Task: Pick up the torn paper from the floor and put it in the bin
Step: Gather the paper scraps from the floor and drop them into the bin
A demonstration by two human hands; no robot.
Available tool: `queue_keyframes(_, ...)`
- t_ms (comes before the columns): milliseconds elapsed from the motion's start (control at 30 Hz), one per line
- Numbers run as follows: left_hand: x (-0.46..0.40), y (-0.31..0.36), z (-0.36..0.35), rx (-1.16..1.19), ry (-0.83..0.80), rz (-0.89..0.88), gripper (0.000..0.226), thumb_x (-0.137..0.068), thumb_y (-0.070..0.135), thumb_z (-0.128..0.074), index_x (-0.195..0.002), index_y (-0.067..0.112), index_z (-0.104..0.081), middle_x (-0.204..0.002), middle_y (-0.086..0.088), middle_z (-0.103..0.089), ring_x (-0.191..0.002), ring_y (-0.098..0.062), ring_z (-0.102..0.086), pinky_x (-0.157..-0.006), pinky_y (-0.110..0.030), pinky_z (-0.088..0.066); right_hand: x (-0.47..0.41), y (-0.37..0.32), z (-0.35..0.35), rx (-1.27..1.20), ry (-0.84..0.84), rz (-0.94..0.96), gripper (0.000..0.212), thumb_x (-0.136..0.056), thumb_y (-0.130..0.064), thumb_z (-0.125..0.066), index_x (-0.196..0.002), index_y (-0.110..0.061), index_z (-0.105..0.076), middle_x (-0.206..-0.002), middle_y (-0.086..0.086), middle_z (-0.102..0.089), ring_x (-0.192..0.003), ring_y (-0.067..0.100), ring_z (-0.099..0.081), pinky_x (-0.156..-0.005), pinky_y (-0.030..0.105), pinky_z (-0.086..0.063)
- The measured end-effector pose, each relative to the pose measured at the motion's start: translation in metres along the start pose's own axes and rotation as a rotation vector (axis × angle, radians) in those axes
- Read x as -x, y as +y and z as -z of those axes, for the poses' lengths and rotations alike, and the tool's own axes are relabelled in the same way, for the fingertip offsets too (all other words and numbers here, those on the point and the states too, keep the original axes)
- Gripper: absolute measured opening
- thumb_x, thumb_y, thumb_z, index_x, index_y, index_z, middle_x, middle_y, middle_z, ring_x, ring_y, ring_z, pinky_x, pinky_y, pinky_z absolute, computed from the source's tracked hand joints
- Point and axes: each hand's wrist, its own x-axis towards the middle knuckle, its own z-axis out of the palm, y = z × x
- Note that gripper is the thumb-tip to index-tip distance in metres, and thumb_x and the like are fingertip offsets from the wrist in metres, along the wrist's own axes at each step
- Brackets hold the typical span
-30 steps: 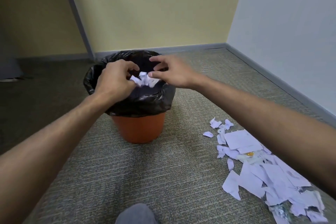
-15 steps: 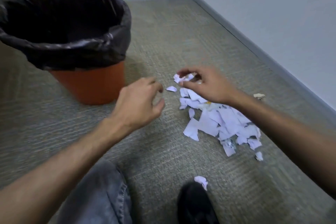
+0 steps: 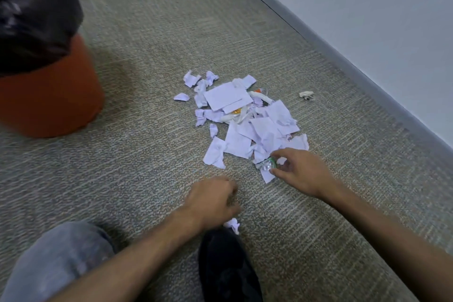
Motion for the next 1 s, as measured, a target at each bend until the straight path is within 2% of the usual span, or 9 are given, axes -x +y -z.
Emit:
queue_keyframes(100, 0.001, 0.006, -0.017, -0.062, -0.080, -0.021, 0.045, -0.084, 0.057, -0.058, -0.106, 0.018, -0.056, -0.113, -0.003, -0.058, -0.108, -0.028, -0.058, -0.084, -0.038, -0.047, 0.000, 0.008, -0.018, 0.068, -0.013, -0.058, 0.058, -0.085, -0.063, -0.059, -0.134, -0.032, -0.051, -0.127, -0.008, -0.062, -0.109, 0.015, -0.061, -0.087, 0.038, -0.051)
queue_keyframes(267, 0.001, 0.014, -0.030, -0.095, -0.121, -0.086, 0.028, -0.087, 0.035, -0.057, -0.107, 0.015, -0.060, -0.115, -0.007, -0.057, -0.108, -0.030, -0.058, -0.082, -0.038, -0.047, -0.002, 0.003, -0.035, 0.107, 0.007, -0.074, 0.066, -0.087, -0.064, -0.055, -0.142, -0.029, -0.042, -0.134, -0.007, -0.055, -0.117, 0.017, -0.057, -0.084, 0.035, -0.048)
queue_keyframes(467, -0.006, 0.011, -0.034, 0.005, -0.144, -0.064, 0.016, -0.078, 0.019, -0.059, -0.090, 0.011, -0.066, -0.104, -0.010, -0.064, -0.100, -0.030, -0.060, -0.080, -0.034, -0.045, -0.007, 0.000, -0.052, -0.091, 0.124, -0.041, 0.043, -0.090, -0.039, -0.065, -0.130, -0.024, -0.059, -0.114, -0.005, -0.065, -0.095, 0.019, -0.063, -0.075, 0.033, -0.049)
queue_keyframes(600, -0.010, 0.003, -0.042, 0.154, -0.079, 0.015, 0.016, -0.069, 0.013, -0.056, -0.079, 0.011, -0.067, -0.088, -0.005, -0.069, -0.086, -0.024, -0.064, -0.067, -0.025, -0.042, -0.009, 0.006, -0.062, -0.324, 0.157, -0.095, 0.031, -0.083, -0.025, -0.073, -0.114, -0.023, -0.068, -0.096, -0.006, -0.069, -0.079, 0.013, -0.063, -0.072, 0.034, -0.052)
queue_keyframes(733, -0.016, -0.005, -0.029, 0.329, 0.091, 0.103, 0.014, -0.069, 0.008, -0.060, -0.076, 0.015, -0.070, -0.078, 0.002, -0.069, -0.079, -0.017, -0.064, -0.068, -0.023, -0.043, -0.008, 0.005, -0.057, -0.595, 0.205, -0.127, 0.020, -0.083, -0.012, -0.076, -0.101, -0.018, -0.070, -0.080, -0.006, -0.067, -0.058, 0.002, -0.062, -0.057, 0.015, -0.046)
queue_keyframes(800, -0.024, -0.012, -0.017, 0.380, 0.201, 0.168, 0.017, -0.074, 0.006, -0.065, -0.083, 0.020, -0.071, -0.081, 0.005, -0.065, -0.080, -0.016, -0.061, -0.070, -0.021, -0.041, -0.010, 0.005, -0.052, -0.632, 0.252, -0.120, 0.023, -0.082, -0.010, -0.076, -0.102, -0.018, -0.069, -0.077, -0.006, -0.064, -0.054, 0.002, -0.055, -0.058, 0.016, -0.044)
queue_keyframes(867, -0.035, -0.020, -0.003, 0.437, 0.298, 0.236, 0.022, -0.081, 0.005, -0.069, -0.100, 0.016, -0.071, -0.096, 0.004, -0.059, -0.082, -0.014, -0.060, -0.079, -0.021, -0.046, -0.016, 0.006, -0.045, -0.649, 0.291, -0.120, 0.029, -0.082, -0.010, -0.076, -0.107, -0.017, -0.066, -0.076, 0.002, -0.062, -0.052, 0.004, -0.047, -0.061, 0.022, -0.043)
queue_keyframes(933, -0.048, -0.028, 0.007, 0.484, 0.359, 0.293, 0.037, -0.083, 0.004, -0.070, -0.118, 0.012, -0.064, -0.113, 0.004, -0.046, -0.087, -0.013, -0.059, -0.091, -0.027, -0.049, -0.022, 0.005, -0.040, -0.709, 0.291, -0.140, 0.033, -0.082, -0.017, -0.078, -0.111, -0.017, -0.064, -0.084, 0.001, -0.063, -0.051, 0.001, -0.052, -0.059, 0.020, -0.044)
queue_keyframes(1000, -0.059, -0.034, 0.014, 0.504, 0.378, 0.336, 0.055, -0.082, 0.002, -0.069, -0.134, 0.010, -0.053, -0.120, 0.002, -0.036, -0.094, -0.018, -0.059, -0.098, -0.032, -0.048, -0.027, 0.005, -0.037, -0.691, 0.287, -0.153, 0.041, -0.079, -0.025, -0.081, -0.115, -0.018, -0.062, -0.098, 0.000, -0.062, -0.056, -0.004, -0.059, -0.057, 0.013, -0.043)
